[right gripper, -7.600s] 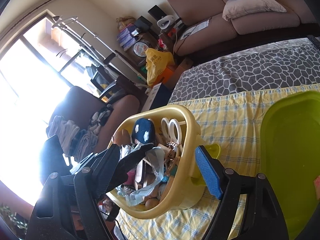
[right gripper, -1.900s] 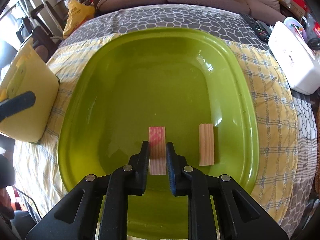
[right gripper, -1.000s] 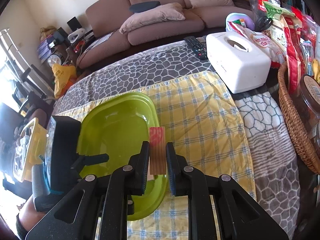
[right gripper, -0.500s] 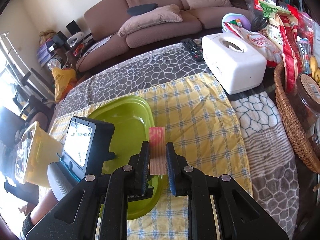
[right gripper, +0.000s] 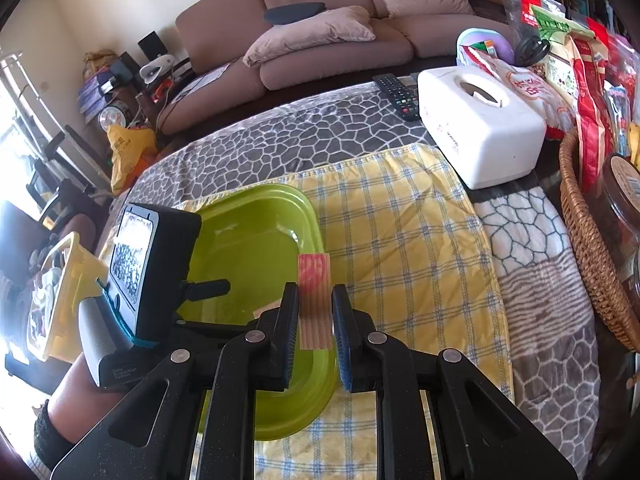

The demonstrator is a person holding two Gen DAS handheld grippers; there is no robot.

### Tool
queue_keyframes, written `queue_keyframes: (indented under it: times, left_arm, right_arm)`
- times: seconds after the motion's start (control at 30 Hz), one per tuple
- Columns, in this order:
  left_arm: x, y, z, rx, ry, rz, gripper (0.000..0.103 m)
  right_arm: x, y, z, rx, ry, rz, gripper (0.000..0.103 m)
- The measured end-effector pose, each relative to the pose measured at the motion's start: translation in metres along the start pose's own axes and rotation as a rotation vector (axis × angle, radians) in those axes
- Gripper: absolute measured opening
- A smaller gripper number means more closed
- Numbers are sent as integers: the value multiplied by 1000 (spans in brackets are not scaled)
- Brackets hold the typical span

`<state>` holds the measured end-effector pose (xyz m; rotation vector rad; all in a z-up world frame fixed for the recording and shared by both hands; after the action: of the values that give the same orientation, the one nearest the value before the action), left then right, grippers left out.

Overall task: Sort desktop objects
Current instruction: 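Grasp the plain wooden block with the left gripper while the right gripper holds the pink block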

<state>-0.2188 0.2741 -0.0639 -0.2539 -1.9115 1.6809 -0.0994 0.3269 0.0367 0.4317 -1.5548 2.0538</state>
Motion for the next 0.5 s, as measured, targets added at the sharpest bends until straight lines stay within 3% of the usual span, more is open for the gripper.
queue_keyframes:
  times: [0.07,0.13,0.27,0.33,0.37,0.5]
  left_arm:
    - [12,10,-15,-13,60,16,78]
    - [10,18,-19,-22,95,37,62]
    - [10,18,-19,-36,126,27,49]
    - [10,15,-15,-25,129,20,23]
    - [10,15,-14,-29,121,17,15]
    - [6,11,-8,-78,88,1,15]
  right_arm:
    - [1,0,-1,-1,3,-1,16]
    - [1,0,-2,-1,5,-2,17]
    - [1,-1,-3,0,5,-2,17]
    - [1,-1,-3,-1,6,-2,17]
    - [1,-1,-3,0,6,-2,17]
    - [1,-2,0,7,2,-5,17]
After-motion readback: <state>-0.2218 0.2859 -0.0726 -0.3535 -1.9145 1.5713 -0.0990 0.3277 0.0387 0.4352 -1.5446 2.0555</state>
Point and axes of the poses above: each gripper's, at about its wrist camera, not at the fingertips, and y roughly the way its jaws point, z to its left, x to its top, the point moved 9 cm from there along y, roughly the way its jaws point, and after that the axes turned 1 degree about z, right-handed, at the moved point
